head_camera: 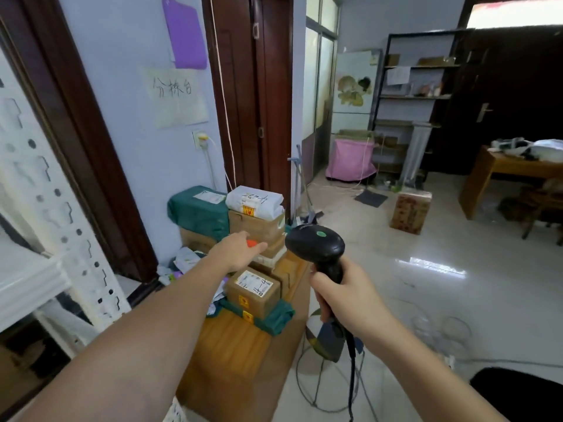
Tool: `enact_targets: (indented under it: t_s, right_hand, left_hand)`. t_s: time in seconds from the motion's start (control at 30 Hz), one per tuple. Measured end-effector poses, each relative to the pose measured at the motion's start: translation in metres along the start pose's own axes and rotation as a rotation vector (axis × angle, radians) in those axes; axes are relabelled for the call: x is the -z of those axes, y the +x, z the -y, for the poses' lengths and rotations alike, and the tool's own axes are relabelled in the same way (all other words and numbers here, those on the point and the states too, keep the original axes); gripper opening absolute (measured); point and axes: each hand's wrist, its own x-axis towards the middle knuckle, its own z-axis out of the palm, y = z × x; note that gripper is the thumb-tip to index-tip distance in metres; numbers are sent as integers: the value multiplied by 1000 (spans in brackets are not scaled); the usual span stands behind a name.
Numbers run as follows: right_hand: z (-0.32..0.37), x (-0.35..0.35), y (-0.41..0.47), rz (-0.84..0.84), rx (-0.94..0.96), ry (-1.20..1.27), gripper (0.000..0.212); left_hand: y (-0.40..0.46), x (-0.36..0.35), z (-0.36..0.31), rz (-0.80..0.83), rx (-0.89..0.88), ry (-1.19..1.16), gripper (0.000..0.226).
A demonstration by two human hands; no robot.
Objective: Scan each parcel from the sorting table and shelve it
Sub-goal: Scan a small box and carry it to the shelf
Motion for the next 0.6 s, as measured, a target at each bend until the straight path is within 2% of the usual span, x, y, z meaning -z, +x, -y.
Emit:
enact_targets:
  t_s: [0.1, 0.3, 0.43, 0.6]
  right_hand:
    - [-13, 5, 41, 57, 10, -32, 4]
    - [-40, -3, 121, 154, -24, -48, 8]
    - [-62, -13, 176, 206, -25, -70, 4]
    - [-91, -29, 236, 266, -74, -71, 3]
  left_hand:
    - [32, -16, 14, 13, 65, -15, 92]
    - [86, -51, 50, 67, 172, 35, 89]
    - [126, -85, 83, 90, 236, -30, 76]
    - [184, -151, 136, 159, 365, -80, 110]
